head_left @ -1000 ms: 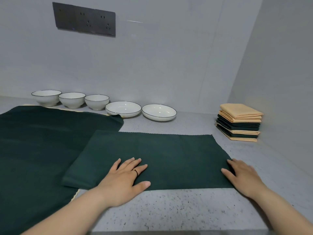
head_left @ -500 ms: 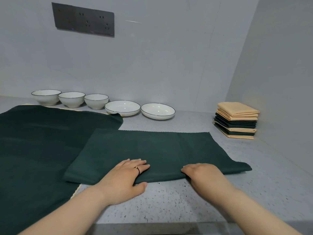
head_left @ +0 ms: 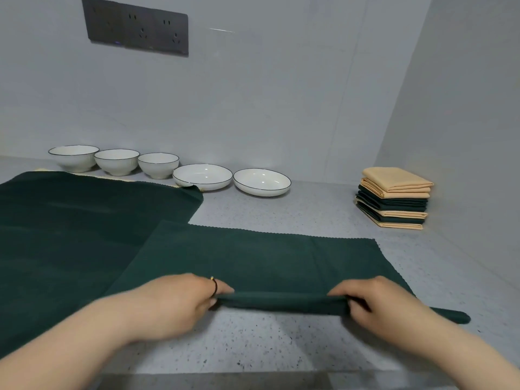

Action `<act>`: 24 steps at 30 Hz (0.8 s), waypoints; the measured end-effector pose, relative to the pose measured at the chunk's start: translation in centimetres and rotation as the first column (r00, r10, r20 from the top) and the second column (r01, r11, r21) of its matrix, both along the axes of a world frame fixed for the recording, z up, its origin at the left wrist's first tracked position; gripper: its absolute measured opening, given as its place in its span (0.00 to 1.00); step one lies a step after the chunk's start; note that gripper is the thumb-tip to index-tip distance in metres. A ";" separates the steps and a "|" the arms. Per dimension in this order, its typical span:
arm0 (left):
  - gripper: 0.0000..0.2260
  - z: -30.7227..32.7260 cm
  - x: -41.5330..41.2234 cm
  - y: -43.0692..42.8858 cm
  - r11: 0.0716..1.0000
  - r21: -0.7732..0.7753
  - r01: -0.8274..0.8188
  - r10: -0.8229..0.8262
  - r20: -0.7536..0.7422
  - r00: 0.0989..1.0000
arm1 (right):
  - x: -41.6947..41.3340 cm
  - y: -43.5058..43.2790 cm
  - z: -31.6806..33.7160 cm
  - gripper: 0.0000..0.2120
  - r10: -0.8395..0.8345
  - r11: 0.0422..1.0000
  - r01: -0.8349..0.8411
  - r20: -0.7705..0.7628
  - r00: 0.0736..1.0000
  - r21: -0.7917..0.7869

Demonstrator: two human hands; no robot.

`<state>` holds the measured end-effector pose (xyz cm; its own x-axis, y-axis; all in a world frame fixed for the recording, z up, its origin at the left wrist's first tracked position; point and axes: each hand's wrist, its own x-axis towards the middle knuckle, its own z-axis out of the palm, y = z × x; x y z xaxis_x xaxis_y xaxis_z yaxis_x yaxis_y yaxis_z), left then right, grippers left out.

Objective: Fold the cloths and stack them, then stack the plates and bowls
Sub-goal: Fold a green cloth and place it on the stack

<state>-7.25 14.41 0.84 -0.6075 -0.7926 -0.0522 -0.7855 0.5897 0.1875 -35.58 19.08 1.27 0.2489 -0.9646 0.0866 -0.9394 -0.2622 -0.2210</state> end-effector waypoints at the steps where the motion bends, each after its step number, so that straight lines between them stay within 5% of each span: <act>1: 0.14 0.8 0.3 -0.4 0.999 0.043 -0.027 0.027 -0.015 1.000 | -0.3 -0.4 0.6 0.15 -0.012 1.000 0.012 0.033 0.999 0.022; 9: 0.13 2.2 -0.6 -7.7 0.945 -0.126 -0.302 0.299 -0.044 0.953 | -1.3 -7.0 1.9 0.05 -0.189 0.980 0.184 0.075 0.979 0.072; 24: 0.12 -2.0 -1.9 -13.7 0.902 -0.061 -0.426 0.419 -0.106 0.902 | -0.4 -14.8 -1.6 0.14 -0.327 0.943 0.331 -0.088 0.941 0.032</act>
<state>-9.19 0.68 -1.16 -0.2135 -0.9750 0.0613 -0.9468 0.2219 0.2330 -36.01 4.29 -0.36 -0.0784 -0.9964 0.0333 -0.9867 0.0728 -0.1453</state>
